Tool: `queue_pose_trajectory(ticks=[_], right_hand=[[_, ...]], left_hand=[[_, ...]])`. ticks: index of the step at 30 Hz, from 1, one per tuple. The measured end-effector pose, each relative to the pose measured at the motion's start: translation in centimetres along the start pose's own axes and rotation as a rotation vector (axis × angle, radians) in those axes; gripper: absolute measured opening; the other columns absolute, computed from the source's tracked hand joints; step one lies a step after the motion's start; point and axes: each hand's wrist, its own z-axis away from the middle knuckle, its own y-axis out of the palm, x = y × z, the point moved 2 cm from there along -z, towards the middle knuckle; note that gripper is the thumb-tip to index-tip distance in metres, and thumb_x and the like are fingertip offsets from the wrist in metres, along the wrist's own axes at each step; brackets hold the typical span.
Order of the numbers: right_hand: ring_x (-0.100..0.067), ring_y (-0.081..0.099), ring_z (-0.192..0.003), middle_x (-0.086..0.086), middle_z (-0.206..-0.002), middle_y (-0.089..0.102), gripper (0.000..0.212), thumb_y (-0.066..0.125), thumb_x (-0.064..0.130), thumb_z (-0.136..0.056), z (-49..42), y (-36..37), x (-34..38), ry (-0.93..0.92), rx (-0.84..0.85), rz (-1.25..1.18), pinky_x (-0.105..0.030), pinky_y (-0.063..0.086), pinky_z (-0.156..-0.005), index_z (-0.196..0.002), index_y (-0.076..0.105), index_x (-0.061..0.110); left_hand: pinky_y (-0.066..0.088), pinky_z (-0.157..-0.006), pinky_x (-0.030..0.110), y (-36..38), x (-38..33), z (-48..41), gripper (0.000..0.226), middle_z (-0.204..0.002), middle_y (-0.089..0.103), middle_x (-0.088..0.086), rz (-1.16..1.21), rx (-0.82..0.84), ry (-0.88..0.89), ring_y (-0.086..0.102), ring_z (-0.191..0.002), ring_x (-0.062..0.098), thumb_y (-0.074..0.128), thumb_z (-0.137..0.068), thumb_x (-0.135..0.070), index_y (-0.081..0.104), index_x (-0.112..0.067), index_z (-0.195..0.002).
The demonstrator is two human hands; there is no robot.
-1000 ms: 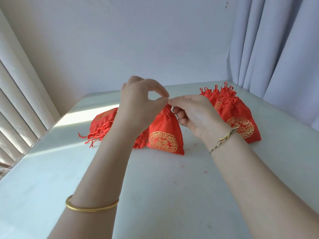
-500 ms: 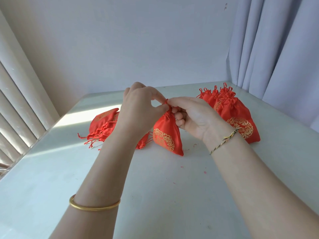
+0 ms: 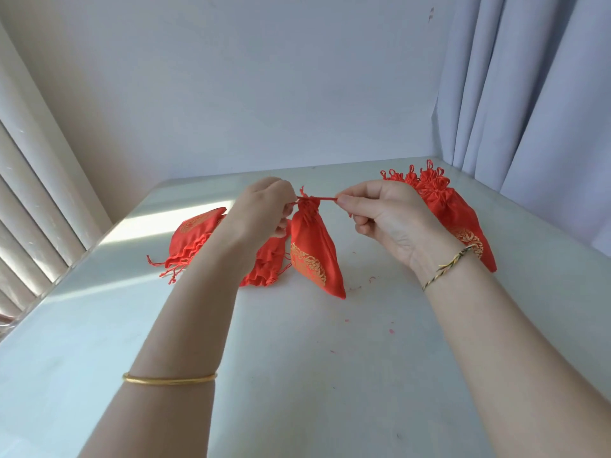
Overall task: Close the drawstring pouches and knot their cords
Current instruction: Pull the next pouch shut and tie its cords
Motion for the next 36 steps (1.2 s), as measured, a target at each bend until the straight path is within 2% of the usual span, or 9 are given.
queue_pose_trajectory(ticks=[8,13,16,20,23,26,29,32,36], right_hand=[[0.004,0.042,-0.036,0.007,-0.054,0.048,0.027,0.064,0.002,-0.082,-0.7,0.5,-0.8,-0.165,-0.176,0.253,-0.012,0.03,-0.047,-0.062,0.058,0.019],[0.005,0.043,-0.036,0.007,-0.055,0.049,0.022,0.063,0.004,-0.083,-0.6,0.7,-1.2,-0.177,-0.159,0.325,-0.011,0.031,-0.046,-0.066,0.059,0.017],[-0.002,0.055,-0.05,0.004,-0.077,0.056,0.006,0.055,0.014,-0.091,0.1,1.2,-0.5,-0.064,-0.057,0.173,-0.019,0.042,-0.048,-0.09,0.061,0.015],[-0.016,0.065,-0.086,0.002,-0.126,0.05,0.06,0.06,0.04,-0.087,1.8,0.9,0.6,0.087,0.072,0.109,-0.034,0.056,-0.076,-0.137,0.035,0.018],[-0.016,0.058,-0.107,0.001,-0.124,0.05,0.083,0.079,0.033,-0.07,3.8,0.1,-0.7,0.093,0.127,0.424,-0.036,0.05,-0.09,-0.137,0.032,0.02],[-0.019,0.062,-0.09,-0.003,-0.094,0.065,0.04,0.076,0.023,-0.069,5.0,-2.2,-1.8,-0.04,0.003,0.697,-0.031,0.046,-0.073,-0.102,0.06,0.008],[-0.018,0.058,-0.068,-0.008,-0.075,0.064,0.015,0.075,0.014,-0.072,6.1,-6.5,-1.8,-0.043,-0.091,0.643,-0.031,0.041,-0.063,-0.073,0.063,0.004],[-0.016,0.06,-0.064,-0.011,-0.076,0.065,0.008,0.073,0.002,-0.074,7.0,-10.8,-1.2,0.058,-0.129,0.463,-0.029,0.049,-0.065,-0.074,0.065,0.002],[-0.02,0.068,-0.068,-0.014,-0.078,0.067,0.009,0.072,0.001,-0.075,6.2,-14.7,-1.8,0.116,-0.212,0.524,-0.029,0.051,-0.062,-0.078,0.063,0.001]], left_hand=[[0.023,-0.053,0.026,1.0,0.1,0.3,0.028,-0.056,0.029,0.0,-0.01,0.201,-0.028,0.024,-0.053,0.015,0.038,-0.084,-0.002,0.033,-0.015,-0.06],[0.029,-0.056,0.026,1.2,-0.9,1.0,0.02,-0.056,0.035,-0.001,-0.096,0.242,0.042,0.029,-0.055,0.015,0.049,-0.071,-0.013,0.037,-0.016,-0.056],[0.037,-0.059,0.025,0.5,-0.9,0.8,0.027,-0.058,0.042,-0.001,-0.014,0.133,0.007,0.038,-0.055,0.015,0.05,-0.084,-0.008,0.046,-0.014,-0.058],[0.039,-0.056,0.025,0.9,-1.1,1.1,0.024,-0.058,0.045,-0.001,0.078,0.086,-0.048,0.042,-0.053,0.014,0.051,-0.086,-0.012,0.051,-0.014,-0.062],[0.038,-0.05,0.02,2.4,-1.7,1.6,0.021,-0.06,0.042,-0.001,0.17,0.115,-0.069,0.04,-0.052,0.012,0.05,-0.086,-0.012,0.05,-0.015,-0.066],[0.039,-0.05,0.02,4.7,-2.7,2.2,0.02,-0.059,0.044,-0.002,0.268,0.207,-0.11,0.043,-0.052,0.011,0.051,-0.088,-0.014,0.052,-0.016,-0.068],[0.043,-0.054,0.02,7.0,-3.3,2.5,0.016,-0.064,0.053,-0.004,0.216,0.28,-0.095,0.051,-0.058,0.01,0.057,-0.09,-0.025,0.06,-0.016,-0.077],[0.047,-0.061,0.023,9.7,-2.1,2.5,0.024,-0.081,0.056,-0.003,0.018,0.274,-0.071,0.055,-0.073,0.011,0.056,-0.092,-0.034,0.058,-0.011,-0.1],[0.048,-0.06,0.022,14.2,0.1,3.5,0.006,-0.08,0.056,0.001,-0.152,0.402,-0.065,0.056,-0.071,0.011,0.06,-0.089,-0.013,0.054,-0.014,-0.091]])
